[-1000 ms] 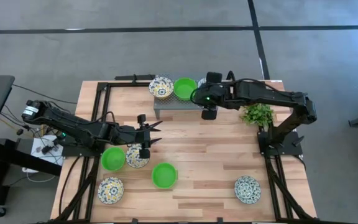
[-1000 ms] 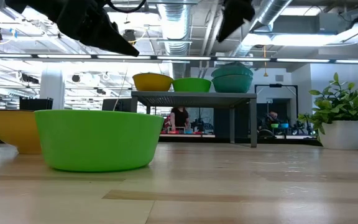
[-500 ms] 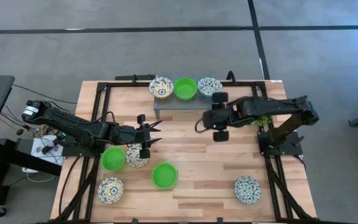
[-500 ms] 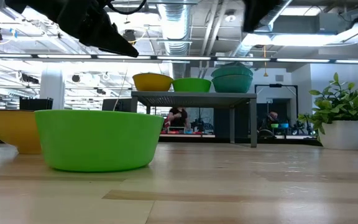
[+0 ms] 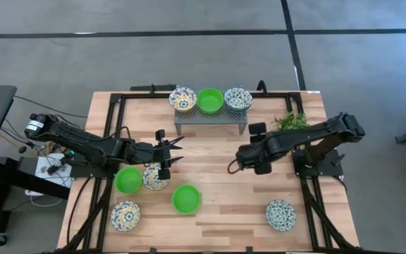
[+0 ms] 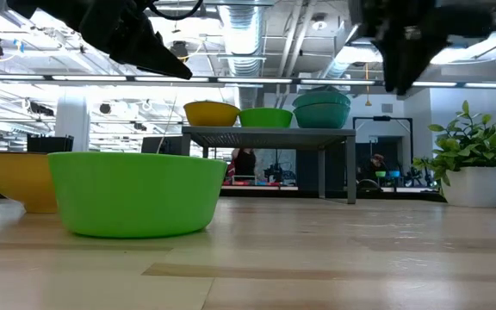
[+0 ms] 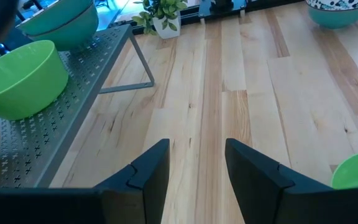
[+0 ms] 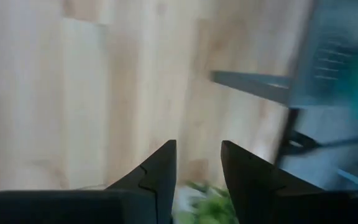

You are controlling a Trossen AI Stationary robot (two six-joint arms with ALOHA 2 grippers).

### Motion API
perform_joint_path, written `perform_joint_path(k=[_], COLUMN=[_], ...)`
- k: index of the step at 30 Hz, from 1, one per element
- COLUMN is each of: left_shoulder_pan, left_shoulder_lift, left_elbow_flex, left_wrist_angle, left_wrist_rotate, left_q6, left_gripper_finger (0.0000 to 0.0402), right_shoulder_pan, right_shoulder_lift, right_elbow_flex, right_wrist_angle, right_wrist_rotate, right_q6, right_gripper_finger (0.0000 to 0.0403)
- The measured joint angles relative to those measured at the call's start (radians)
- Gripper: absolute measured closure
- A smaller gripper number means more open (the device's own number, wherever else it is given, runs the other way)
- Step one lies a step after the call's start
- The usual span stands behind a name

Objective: Pick & Place Mini bowls
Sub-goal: Stack the bottom green bowl on top of the green bowl on the shelf

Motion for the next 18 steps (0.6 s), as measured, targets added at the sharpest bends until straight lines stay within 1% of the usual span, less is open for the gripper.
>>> perform_joint_path(k=[4,6,8,11,13,14,18], left_shoulder_pan=[0.000,0.000,0.000,-0.003,-0.013,-0.021,-0.073], left_shoulder_lift=[0.000,0.000,0.000,0.000,0.000,0.000,0.042], left_elbow_flex=[0.000,0.000,0.000,0.000,0.000,0.000,0.000], left_wrist_angle=[0.000,0.003,0.004,0.005,0.012,0.013,0.030], left_wrist_rotate=[0.000,0.018,0.087,0.273,0.357,0.377,0.390], left_q6=[-0.005,-0.033,-0.058,-0.080,-0.114,-0.134,-0.172], left_gripper_finger=[0.0244,0.0244,0.0244,0.0244,0.0244,0.0244,0.0244], right_shoulder_pan=[-0.007,-0.011,-0.017,-0.027,-0.033,-0.035,-0.035], right_shoulder_lift=[-0.117,-0.195,-0.275,-0.388,-0.446,-0.469,-0.517], right_elbow_flex=[-0.117,-0.175,-0.240,-0.350,-0.428,-0.466,-0.600], right_wrist_angle=[0.151,0.242,0.345,0.526,0.662,0.730,0.954], right_wrist_rotate=[-0.118,-0.138,-0.146,-0.196,-0.227,-0.242,-0.270], right_q6=[-0.015,-0.018,-0.044,-0.095,-0.119,-0.122,-0.122], right_gripper_finger=[0.0282,0.0282,0.0282,0.0282,0.0282,0.0282,0.0282])
